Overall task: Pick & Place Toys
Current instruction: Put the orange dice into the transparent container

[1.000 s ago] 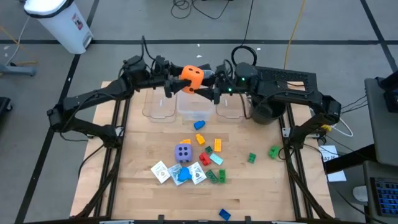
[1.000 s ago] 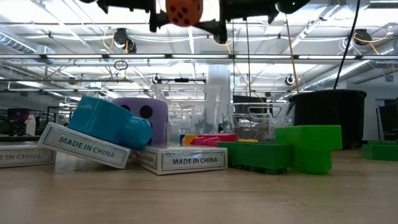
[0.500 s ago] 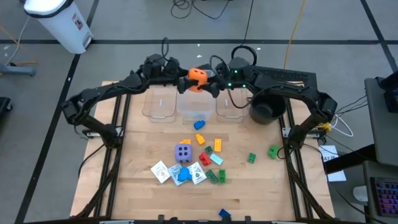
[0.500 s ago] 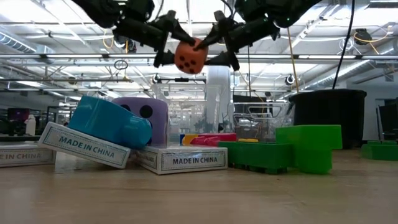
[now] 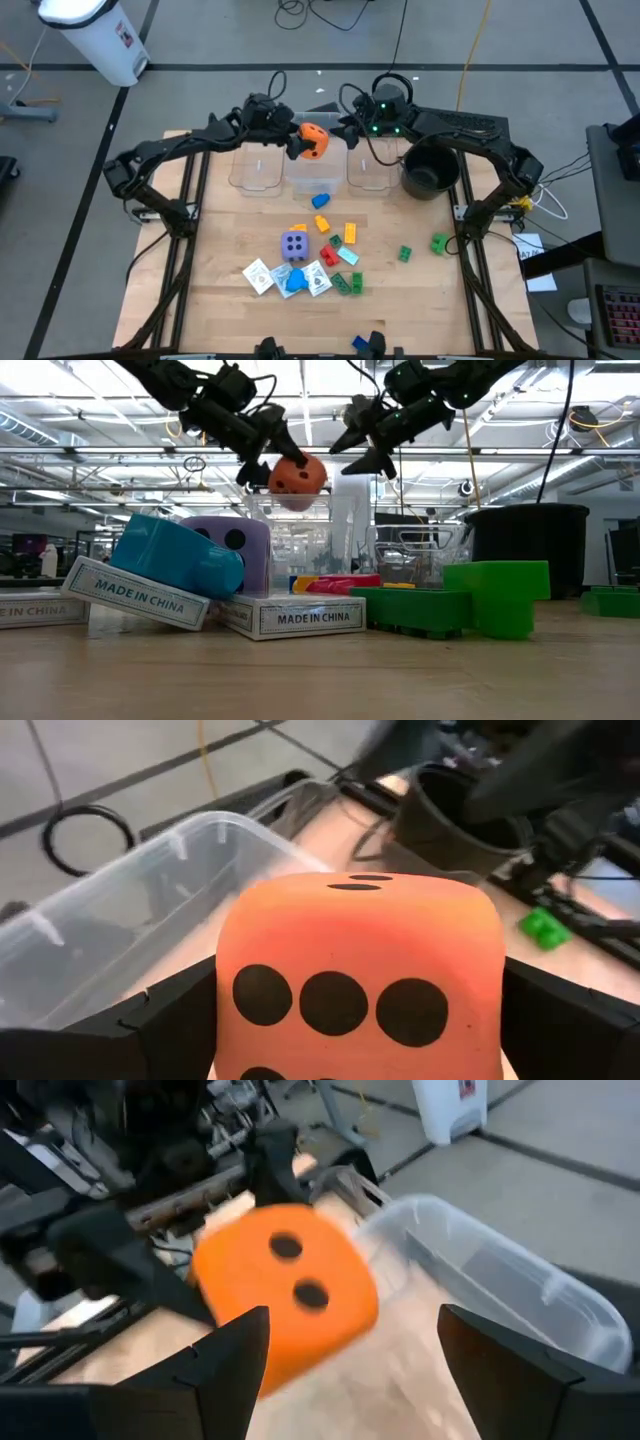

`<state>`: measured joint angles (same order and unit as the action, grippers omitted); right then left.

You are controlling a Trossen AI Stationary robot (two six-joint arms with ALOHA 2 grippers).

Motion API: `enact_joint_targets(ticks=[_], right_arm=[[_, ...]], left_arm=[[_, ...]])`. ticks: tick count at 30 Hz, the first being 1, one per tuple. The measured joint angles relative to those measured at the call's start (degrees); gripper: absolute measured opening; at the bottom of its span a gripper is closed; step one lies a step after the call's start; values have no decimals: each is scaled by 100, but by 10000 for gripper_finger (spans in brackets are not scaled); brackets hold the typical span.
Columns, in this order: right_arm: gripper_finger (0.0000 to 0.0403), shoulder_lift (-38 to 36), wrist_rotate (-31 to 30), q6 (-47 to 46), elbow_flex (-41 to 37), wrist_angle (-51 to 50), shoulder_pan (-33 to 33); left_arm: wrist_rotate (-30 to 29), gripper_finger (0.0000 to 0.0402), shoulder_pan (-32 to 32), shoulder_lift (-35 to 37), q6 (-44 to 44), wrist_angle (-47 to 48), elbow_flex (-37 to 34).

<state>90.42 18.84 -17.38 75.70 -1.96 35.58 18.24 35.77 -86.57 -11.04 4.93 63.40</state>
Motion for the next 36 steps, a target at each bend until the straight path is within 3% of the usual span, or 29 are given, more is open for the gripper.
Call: enact_joint_targets(ticks=[6,14,21,29,36], right_arm=[[276,-30,73,-7,5,-3,52],[276,-29,88,-9,0,-63,36],[276,-29,94,15,0,-468,36],[276,-29,98,52,-2,-516,36],[276,-29,100,54,-2,-516,34]], left_arm=[[-84,387,-15,-354,35,-29,136],[-219,338,-104,-1041,438,688,1181],[-844,389,-129,-1468,878,1812,1915],[-993,365,-167,-1547,1194,2005,1969],[-1384,392,-362,-1549,1885,2028,1969]])
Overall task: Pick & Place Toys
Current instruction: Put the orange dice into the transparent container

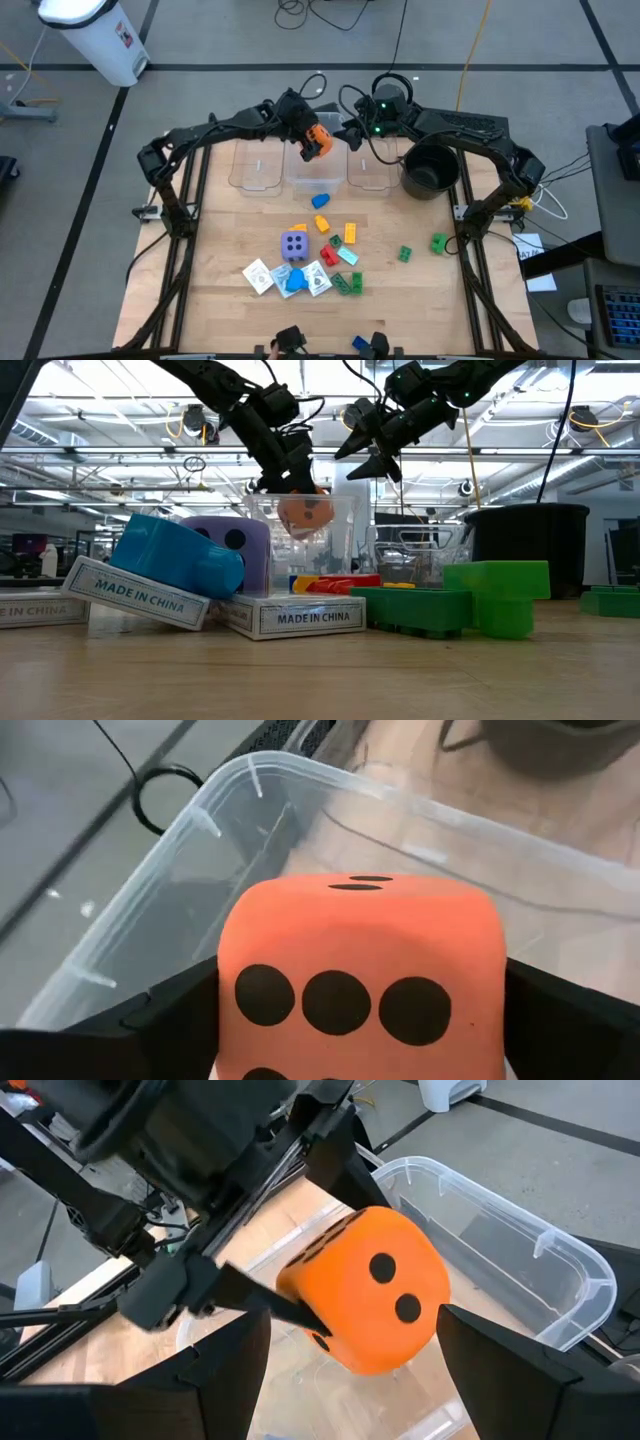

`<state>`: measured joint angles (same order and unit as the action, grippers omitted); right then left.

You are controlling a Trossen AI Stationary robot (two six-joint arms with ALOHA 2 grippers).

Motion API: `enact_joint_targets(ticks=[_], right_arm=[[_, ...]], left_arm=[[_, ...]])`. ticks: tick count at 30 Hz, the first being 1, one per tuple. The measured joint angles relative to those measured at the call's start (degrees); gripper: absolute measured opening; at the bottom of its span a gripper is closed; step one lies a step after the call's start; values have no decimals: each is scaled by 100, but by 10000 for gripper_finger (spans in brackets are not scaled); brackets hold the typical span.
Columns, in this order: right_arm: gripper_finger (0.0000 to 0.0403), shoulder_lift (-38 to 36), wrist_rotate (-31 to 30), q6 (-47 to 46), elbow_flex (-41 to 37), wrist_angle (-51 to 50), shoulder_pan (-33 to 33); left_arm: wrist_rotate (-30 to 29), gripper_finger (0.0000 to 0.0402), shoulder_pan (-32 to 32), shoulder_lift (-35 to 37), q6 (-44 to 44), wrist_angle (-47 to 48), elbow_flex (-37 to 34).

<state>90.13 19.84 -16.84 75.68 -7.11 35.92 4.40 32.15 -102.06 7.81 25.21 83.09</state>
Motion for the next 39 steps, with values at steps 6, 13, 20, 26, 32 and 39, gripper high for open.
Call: enact_joint_targets(ticks=[6,13,20,26,32,39], right_arm=[[276,0,0,0,-4,0,0],[276,0,2,-2,-4,-3,0],[276,0,2,-2,-4,-4,0],[276,0,0,-57,-4,-4,-7],[271,19,3,-409,-9,409,-69],[195,494,497,-1087,-6,1314,-180]], left_arm=[[-110,392,-160,-17,577,-53,0],[-165,359,-231,-181,650,-49,2],[-197,332,-255,-184,673,-62,0],[-594,384,-265,-184,618,-130,2],[-597,352,-312,-184,547,-134,1],[-693,389,-345,-184,492,-3,-4]])
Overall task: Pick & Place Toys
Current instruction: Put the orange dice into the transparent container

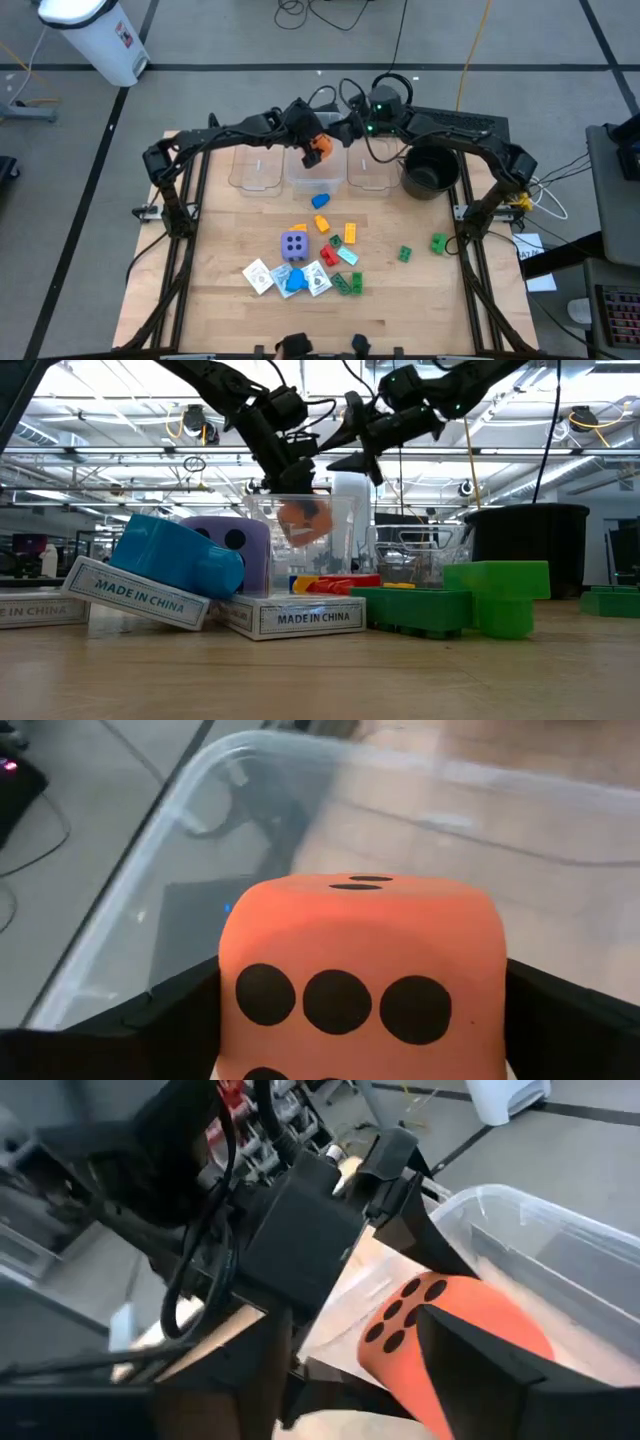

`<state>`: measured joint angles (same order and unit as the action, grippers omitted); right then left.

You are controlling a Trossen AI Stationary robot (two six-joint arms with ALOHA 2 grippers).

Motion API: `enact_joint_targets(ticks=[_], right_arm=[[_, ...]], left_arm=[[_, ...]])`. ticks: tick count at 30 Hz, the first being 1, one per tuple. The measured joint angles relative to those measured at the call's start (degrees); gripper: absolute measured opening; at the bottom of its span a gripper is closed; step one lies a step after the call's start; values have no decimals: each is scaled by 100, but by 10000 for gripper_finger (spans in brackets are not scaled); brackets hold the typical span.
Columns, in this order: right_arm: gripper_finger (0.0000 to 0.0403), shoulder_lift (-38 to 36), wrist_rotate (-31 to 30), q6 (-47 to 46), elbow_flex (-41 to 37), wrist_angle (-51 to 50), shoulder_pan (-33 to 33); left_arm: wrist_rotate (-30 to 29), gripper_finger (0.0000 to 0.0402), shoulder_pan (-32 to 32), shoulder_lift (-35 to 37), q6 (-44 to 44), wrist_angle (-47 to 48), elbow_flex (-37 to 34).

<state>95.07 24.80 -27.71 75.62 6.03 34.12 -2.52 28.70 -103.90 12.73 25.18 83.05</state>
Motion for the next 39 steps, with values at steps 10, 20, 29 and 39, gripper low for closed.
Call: enact_joint_targets(ticks=[10,20,29,39], right_arm=[[116,161,-248,132,-14,-82,144],[93,231,-204,75,-2,207,159],[14,951,521,-914,2,1318,99],[1,968,515,-685,8,1168,117]], left_arm=[[61,375,144,4,-384,56,17],[346,393,132,2,-365,-390,11],[315,391,36,2,-92,-458,5],[-118,392,32,38,247,-492,2]])
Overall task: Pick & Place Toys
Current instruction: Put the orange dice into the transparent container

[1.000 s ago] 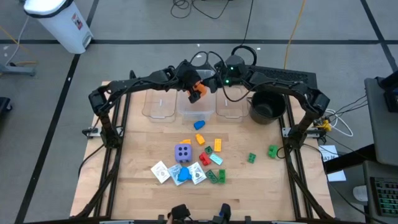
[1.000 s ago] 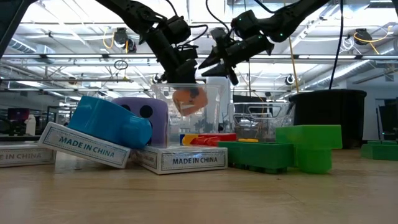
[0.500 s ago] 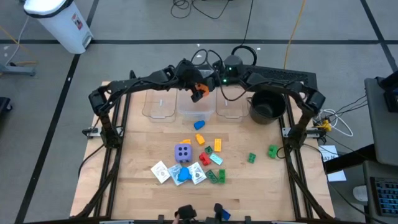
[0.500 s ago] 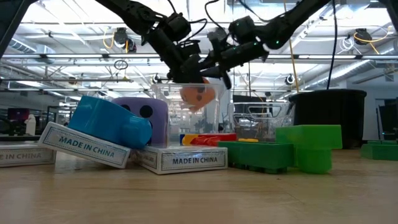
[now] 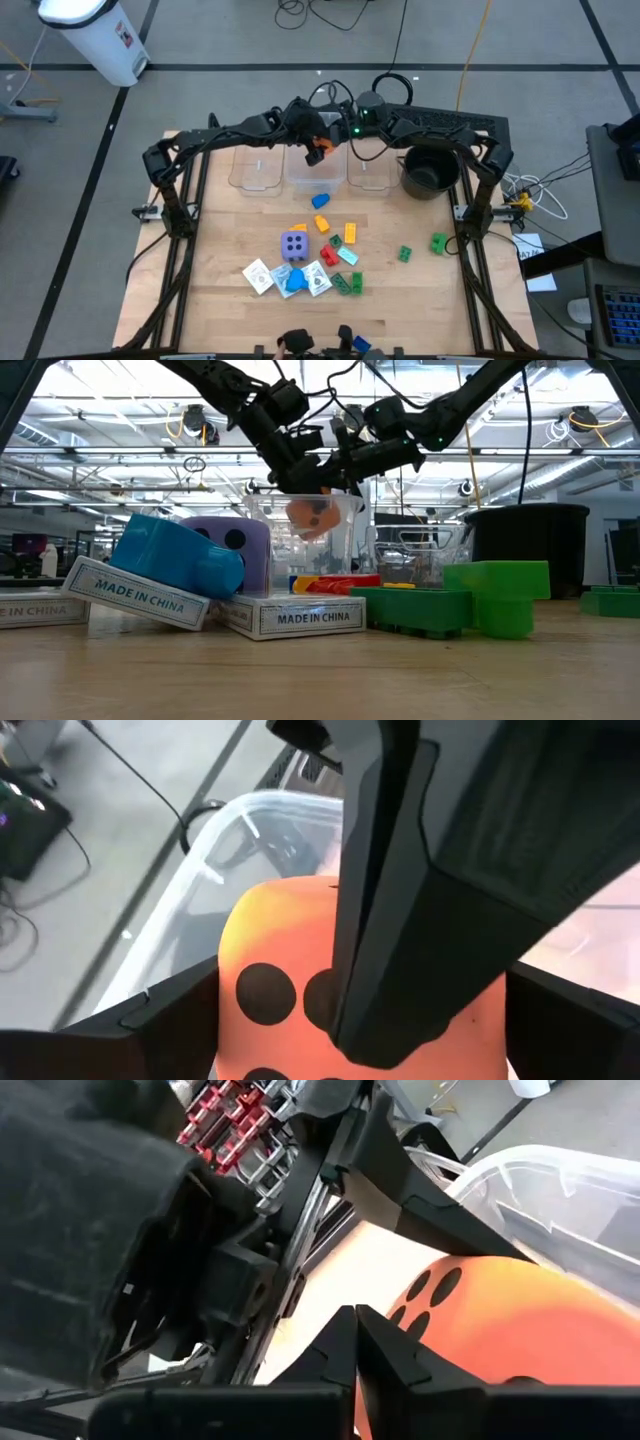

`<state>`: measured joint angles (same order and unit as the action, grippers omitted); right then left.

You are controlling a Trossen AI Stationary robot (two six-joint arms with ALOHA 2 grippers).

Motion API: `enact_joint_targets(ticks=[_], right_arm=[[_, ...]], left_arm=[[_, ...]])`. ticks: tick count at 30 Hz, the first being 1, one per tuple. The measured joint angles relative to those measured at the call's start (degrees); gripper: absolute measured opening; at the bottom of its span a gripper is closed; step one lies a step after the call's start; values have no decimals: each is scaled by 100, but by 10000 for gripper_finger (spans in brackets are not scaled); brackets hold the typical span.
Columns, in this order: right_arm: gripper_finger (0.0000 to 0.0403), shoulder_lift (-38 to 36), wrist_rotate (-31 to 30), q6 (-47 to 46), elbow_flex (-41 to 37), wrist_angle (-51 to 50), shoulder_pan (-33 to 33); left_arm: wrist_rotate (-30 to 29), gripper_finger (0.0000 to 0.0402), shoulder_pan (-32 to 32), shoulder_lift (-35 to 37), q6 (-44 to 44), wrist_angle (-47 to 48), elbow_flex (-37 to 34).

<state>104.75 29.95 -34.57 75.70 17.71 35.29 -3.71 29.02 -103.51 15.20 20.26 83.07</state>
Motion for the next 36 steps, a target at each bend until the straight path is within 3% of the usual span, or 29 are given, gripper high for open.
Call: enact_joint_targets(ticks=[9,20,28,36], right_arm=[[1,0,-329,356,6,-448,8],[0,-14,-313,554,9,-867,166],[0,4,-319,835,-18,-1313,189],[0,-147,-312,828,-22,-1208,227]], left_arm=[[-276,392,-22,29,279,-11,-2],[-385,392,-24,138,613,-19,-7],[-440,392,-45,311,675,-534,28],[-382,392,-54,333,733,-648,17]])
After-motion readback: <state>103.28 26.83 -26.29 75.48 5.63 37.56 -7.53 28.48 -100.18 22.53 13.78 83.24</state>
